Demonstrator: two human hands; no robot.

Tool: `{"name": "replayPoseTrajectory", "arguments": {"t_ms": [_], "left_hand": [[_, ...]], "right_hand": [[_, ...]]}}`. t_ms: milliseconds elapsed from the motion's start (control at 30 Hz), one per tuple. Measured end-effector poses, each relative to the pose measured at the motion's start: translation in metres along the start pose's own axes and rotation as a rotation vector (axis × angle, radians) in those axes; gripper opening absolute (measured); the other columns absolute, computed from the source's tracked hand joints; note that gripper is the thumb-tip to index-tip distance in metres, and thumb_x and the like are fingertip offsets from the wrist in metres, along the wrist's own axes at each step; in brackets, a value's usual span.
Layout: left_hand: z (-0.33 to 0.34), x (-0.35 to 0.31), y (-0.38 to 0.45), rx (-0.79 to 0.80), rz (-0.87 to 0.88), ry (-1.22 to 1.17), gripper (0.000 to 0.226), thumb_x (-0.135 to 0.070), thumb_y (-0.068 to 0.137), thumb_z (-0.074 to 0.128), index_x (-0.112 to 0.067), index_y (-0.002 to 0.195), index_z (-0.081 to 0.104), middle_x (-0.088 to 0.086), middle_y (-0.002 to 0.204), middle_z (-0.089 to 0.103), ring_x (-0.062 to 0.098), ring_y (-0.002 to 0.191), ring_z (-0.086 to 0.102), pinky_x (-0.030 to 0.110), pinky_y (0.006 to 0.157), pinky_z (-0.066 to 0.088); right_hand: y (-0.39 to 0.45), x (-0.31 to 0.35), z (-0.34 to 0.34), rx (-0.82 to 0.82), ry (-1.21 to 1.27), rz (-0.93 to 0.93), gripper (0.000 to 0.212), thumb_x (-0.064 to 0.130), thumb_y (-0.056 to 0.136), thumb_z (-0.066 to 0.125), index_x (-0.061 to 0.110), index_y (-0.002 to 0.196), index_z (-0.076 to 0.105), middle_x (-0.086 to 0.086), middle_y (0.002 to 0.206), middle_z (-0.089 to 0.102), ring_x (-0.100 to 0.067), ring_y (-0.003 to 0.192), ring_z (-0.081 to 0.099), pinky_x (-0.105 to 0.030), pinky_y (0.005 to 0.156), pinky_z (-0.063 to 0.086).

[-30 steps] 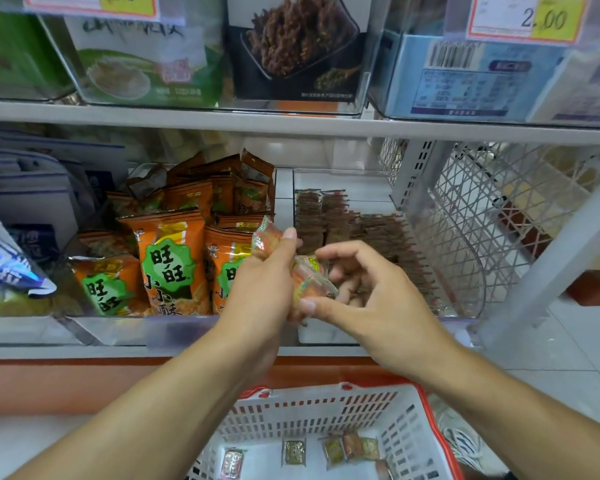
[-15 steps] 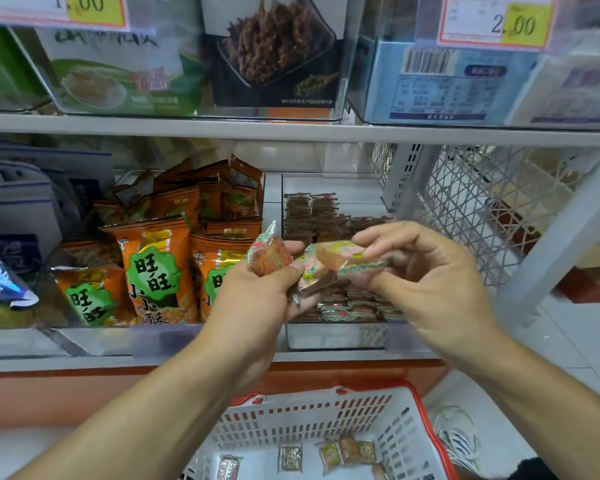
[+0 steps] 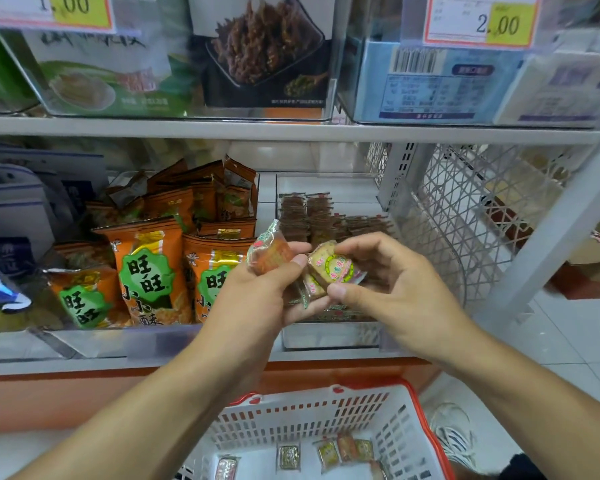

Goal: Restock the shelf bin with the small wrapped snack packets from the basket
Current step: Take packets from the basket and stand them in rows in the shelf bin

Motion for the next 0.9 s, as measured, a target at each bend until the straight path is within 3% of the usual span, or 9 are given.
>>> {"name": "replayPoseTrajectory", "arguments": {"t_ms": [167,300,400,467,533,667,733,800,900], "left_hand": [[-0.001,-0.001,-0.001,0.036,-0.086,0.042,0.019,-0.010,0.102,0.054,-0.004,0.116,0.066,0.023,0.105,0.076,0.039,0.092,0.076,0.042,0.069,0.065],[-0.001,0.003,-0.004,0.062,-0.183,0.076,0.023,-0.011,0.103,0.049,-0.007,0.119,0.065,0.025,0.109,0.074,0.042,0.090,0.076,0.044,0.067,0.065],[-0.002,0.006,-0.004,0.057,-0.163,0.199,0.024,-0.013,0.101,0.052,-0.018,0.117,0.069,0.014,0.111,0.076,0.036,0.091,0.076,0.046,0.067,0.065],[-0.007,0.007,0.001,-0.011,-0.030,0.416,0.028,-0.011,0.098,0.054,-0.030,0.110,0.070,0.001,0.113,0.075,0.024,0.095,0.074,0.048,0.069,0.065],[-0.011,0.006,0.005,-0.047,0.065,0.548,0.034,-0.004,0.097,0.051,-0.033,0.103,0.067,0.001,0.110,0.072,0.015,0.092,0.071,0.042,0.065,0.064],[-0.013,0.010,0.004,-0.025,0.144,0.921,0.032,-0.003,0.094,0.054,-0.034,0.100,0.054,0.000,0.090,0.062,0.003,0.061,0.059,0.024,0.047,0.047],[-0.011,0.014,0.001,-0.020,0.193,1.130,0.036,-0.002,0.091,0.055,-0.034,0.106,0.050,-0.004,0.104,0.055,0.007,0.079,0.058,0.029,0.066,0.049],[-0.007,0.016,-0.001,-0.026,0.211,1.129,0.043,0.002,0.087,0.056,-0.035,0.110,0.050,-0.005,0.112,0.050,0.014,0.093,0.056,0.034,0.082,0.049],[-0.003,0.011,0.000,-0.027,0.274,1.010,0.048,0.000,0.086,0.067,-0.037,0.114,0.056,-0.005,0.116,0.058,0.013,0.096,0.063,0.031,0.080,0.052]], "right_hand": [[0.003,0.004,-0.006,0.165,0.200,0.238,0.035,-0.002,0.087,0.070,0.016,0.116,0.064,-0.002,0.118,0.073,-0.019,0.107,0.069,-0.038,0.091,0.056],[0.000,0.006,-0.011,0.208,0.350,0.449,0.030,0.001,0.081,0.071,0.007,0.109,0.065,-0.011,0.108,0.074,-0.023,0.092,0.070,-0.031,0.074,0.060],[-0.001,0.007,-0.020,0.279,0.344,0.569,0.048,0.000,0.074,0.074,0.006,0.120,0.062,-0.018,0.115,0.072,-0.026,0.096,0.069,-0.030,0.079,0.061],[-0.001,0.008,-0.022,0.344,0.291,0.620,0.053,-0.004,0.077,0.070,0.007,0.127,0.060,-0.018,0.118,0.072,-0.024,0.102,0.069,-0.028,0.089,0.057],[-0.001,0.010,-0.024,0.315,0.316,0.624,0.055,-0.008,0.077,0.066,0.006,0.130,0.060,-0.018,0.120,0.071,-0.027,0.108,0.068,-0.030,0.095,0.053],[0.001,0.022,-0.025,0.252,0.561,0.520,0.051,-0.009,0.075,0.068,0.005,0.124,0.068,-0.021,0.118,0.069,-0.031,0.102,0.067,-0.038,0.098,0.051],[-0.003,0.025,-0.016,0.301,0.671,0.471,0.047,-0.005,0.073,0.070,0.008,0.118,0.072,-0.020,0.117,0.069,-0.030,0.102,0.067,-0.039,0.099,0.051],[-0.008,0.024,-0.002,0.323,0.717,0.463,0.046,-0.003,0.075,0.069,0.009,0.120,0.070,-0.018,0.122,0.068,-0.026,0.103,0.067,-0.034,0.091,0.055],[-0.010,0.018,0.007,0.226,0.646,0.488,0.049,-0.001,0.077,0.074,0.011,0.123,0.069,-0.014,0.123,0.070,-0.021,0.101,0.068,-0.030,0.086,0.056]]}}
Point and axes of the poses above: each hand's wrist, its own y-axis towards the middle knuckle, its own z-axis out of the palm, x = y × z, the point moved 1 cm from there along y, towards the middle knuckle
